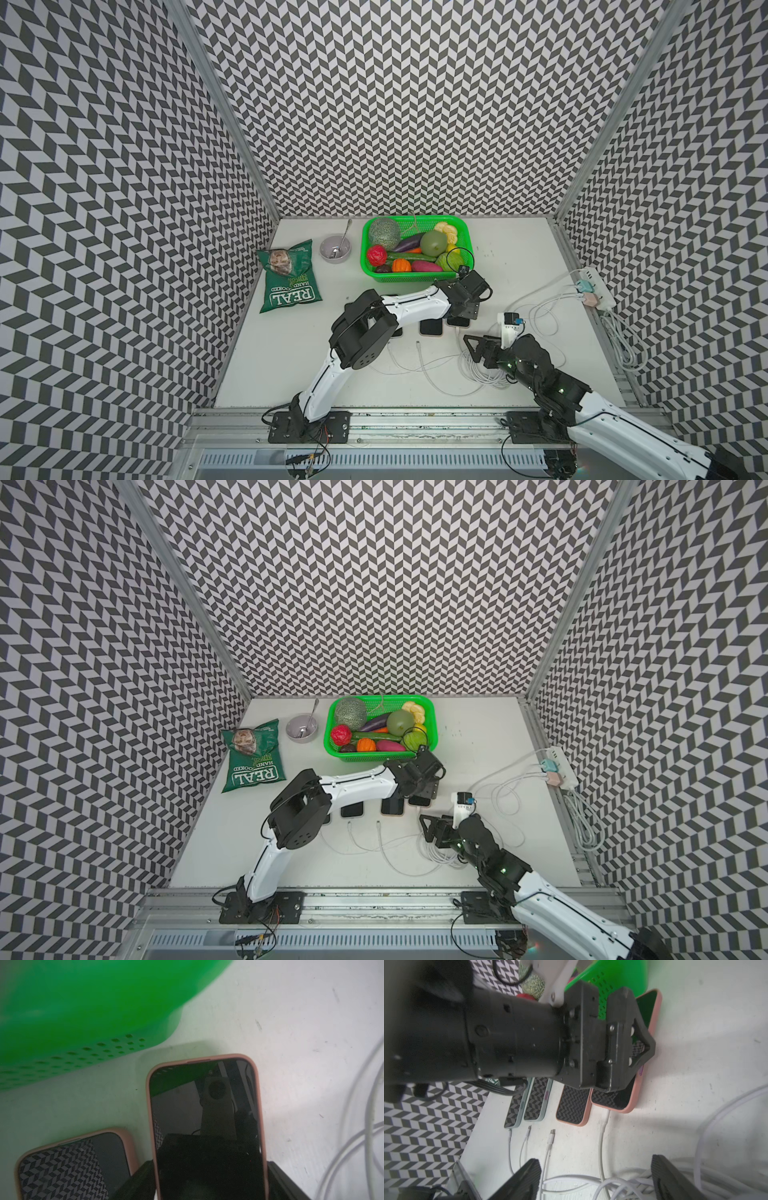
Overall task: Unplug the charging cable from the phone
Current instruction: Pick up the phone at the center of the board, then remove the charging cable from the phone.
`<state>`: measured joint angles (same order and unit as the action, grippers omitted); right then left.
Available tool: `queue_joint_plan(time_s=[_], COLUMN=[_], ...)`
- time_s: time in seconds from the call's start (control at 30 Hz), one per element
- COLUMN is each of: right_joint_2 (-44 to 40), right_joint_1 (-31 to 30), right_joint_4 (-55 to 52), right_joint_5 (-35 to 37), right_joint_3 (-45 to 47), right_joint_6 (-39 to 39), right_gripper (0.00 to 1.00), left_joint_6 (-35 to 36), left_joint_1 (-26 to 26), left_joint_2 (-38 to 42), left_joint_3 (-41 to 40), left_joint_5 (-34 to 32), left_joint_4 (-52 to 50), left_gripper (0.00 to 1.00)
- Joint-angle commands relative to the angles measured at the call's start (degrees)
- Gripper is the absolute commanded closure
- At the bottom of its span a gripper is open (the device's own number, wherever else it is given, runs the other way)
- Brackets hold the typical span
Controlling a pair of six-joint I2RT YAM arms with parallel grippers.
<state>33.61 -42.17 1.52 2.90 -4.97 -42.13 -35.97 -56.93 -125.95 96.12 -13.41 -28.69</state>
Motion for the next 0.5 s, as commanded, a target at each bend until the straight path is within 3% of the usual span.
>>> queue_joint_plan(time_s=[0.0,0.47], right_joint_2=[1.64,7.31], right_joint_1=[0.4,1.37], right_joint_4=[6.8,12.64], right_joint_5=[-3.42,-3.42], right_joint_3=[0.47,1.77], right_joint_6=[-0.55,-0.52], right_gripper=[0.2,0.2], left_joint_6=[-0.85,-1.39], left_joint_1=[-0.04,-0.03], left_joint_2=[4.4,5.96], left_joint_3=[-0.42,-0.94], left_joint_5=[1.37,3.48], left_joint_4=[2.96,3.28], left_gripper=[1.0,1.0])
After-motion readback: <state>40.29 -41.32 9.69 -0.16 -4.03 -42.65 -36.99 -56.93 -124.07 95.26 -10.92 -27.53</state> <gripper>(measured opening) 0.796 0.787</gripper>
